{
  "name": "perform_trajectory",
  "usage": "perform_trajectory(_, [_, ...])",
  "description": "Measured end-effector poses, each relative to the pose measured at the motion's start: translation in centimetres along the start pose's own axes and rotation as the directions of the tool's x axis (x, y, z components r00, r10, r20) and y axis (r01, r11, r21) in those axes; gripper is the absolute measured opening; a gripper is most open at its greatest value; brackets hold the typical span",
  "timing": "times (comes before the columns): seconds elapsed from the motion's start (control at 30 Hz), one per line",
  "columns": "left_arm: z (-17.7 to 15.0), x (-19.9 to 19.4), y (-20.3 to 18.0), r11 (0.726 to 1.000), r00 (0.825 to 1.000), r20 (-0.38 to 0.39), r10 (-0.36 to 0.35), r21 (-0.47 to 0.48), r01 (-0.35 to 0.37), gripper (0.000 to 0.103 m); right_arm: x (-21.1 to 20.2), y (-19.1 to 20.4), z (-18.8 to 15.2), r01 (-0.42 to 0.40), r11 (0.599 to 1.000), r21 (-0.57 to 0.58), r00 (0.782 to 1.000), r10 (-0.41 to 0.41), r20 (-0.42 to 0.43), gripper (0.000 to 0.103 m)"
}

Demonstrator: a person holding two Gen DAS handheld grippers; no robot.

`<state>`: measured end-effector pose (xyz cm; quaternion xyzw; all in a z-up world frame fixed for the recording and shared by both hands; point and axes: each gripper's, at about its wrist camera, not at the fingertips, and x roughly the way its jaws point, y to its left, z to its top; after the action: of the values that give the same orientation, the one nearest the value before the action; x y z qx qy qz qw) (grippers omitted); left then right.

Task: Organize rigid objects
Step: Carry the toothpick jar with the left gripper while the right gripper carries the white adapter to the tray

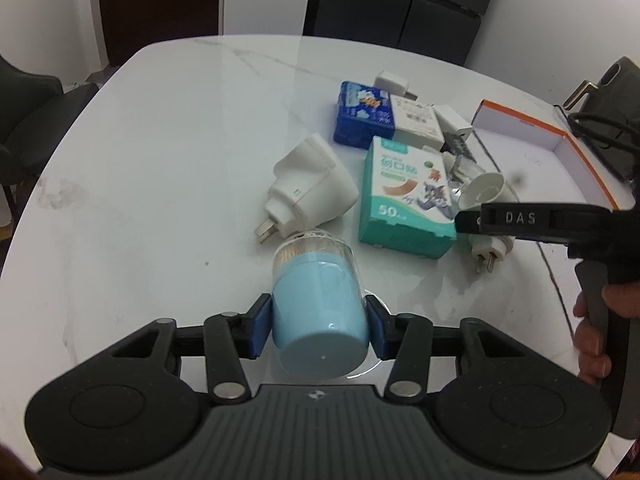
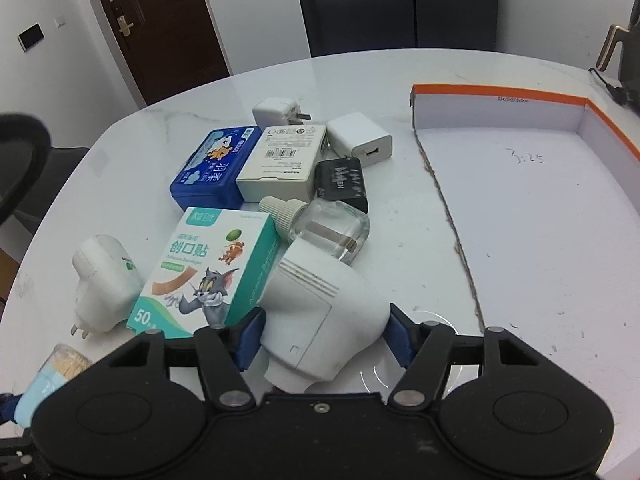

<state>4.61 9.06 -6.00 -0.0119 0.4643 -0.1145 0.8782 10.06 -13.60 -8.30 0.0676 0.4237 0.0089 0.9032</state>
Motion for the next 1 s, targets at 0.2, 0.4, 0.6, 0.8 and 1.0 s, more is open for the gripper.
perform_trajectory(0.2, [1.0,-0.4,-0.9,1.000,0.999,0.028,-0.023,0.009,0.023,0.049,-3.1,0.0,-0.6,0.004,0.999,-0.036,0.999,-0.002,0.047,0.076])
perform_trajectory(0.4, [2.0,-0.9,-2.3,0.999,0.998,0.052,-0.045,0.023,0.044,0.049,-6.7,-0.4,-1.1,0.002,0.999,-0.041,0.997,0.002,0.083,0.076])
perform_trajectory(0.6, [3.0,-1.7,-4.0,0.996,0.994,0.082,-0.072,0.049,0.068,0.049,-9.1,-1.2,-1.0,-0.005,1.000,-0.015,0.994,0.007,0.109,0.076])
perform_trajectory(0.8, [4.1,-2.4,-5.8,0.994,0.991,0.100,-0.094,0.073,0.086,0.049,-11.2,-1.9,-0.6,0.002,1.000,-0.002,0.991,-0.001,0.135,0.076])
perform_trajectory(1.0, [5.1,-2.7,-7.8,0.991,0.988,0.111,-0.108,0.084,0.099,0.049,-13.1,-3.2,-0.3,0.014,1.000,0.015,0.987,-0.016,0.162,0.076])
